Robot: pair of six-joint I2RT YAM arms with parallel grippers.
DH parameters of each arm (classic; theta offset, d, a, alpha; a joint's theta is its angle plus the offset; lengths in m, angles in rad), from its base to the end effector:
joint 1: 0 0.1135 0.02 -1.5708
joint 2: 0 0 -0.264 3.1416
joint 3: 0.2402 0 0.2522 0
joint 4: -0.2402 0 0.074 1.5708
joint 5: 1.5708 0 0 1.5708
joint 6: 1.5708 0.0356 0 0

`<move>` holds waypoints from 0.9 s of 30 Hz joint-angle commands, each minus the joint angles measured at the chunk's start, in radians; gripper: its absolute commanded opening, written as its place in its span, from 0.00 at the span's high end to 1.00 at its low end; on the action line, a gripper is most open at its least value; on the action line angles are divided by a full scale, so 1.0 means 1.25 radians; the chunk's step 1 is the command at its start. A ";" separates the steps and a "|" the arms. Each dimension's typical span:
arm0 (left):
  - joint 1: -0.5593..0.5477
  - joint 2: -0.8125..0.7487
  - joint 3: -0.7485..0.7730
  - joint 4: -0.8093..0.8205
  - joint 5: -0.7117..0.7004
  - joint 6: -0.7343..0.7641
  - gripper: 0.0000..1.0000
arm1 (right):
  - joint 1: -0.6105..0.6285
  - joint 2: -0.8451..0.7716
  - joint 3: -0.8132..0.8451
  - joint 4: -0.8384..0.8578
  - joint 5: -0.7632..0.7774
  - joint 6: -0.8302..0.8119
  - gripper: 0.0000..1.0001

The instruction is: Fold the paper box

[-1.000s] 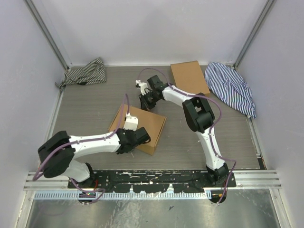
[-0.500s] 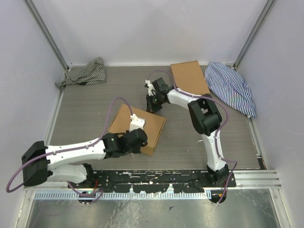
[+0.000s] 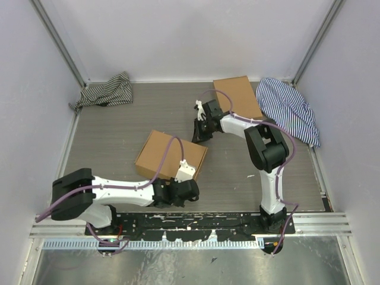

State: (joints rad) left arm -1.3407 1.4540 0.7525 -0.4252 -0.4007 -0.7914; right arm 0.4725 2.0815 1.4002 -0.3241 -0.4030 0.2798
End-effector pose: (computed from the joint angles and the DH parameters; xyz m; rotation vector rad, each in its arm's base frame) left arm 0.0730 -0.2509 0.1670 0.5837 2.5062 -0.2556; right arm 0.3804 0.2101 0.1460 -0.4120 2.6260 0.7873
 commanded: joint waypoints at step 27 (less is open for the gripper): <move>-0.055 0.094 0.144 0.229 -0.429 0.039 0.87 | 0.114 -0.007 0.016 -0.068 0.031 -0.065 0.91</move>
State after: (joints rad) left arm -1.4067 1.6272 0.8761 -0.1974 -0.7448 -0.7773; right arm 0.5739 2.0689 1.3849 -0.1951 -0.3428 0.2432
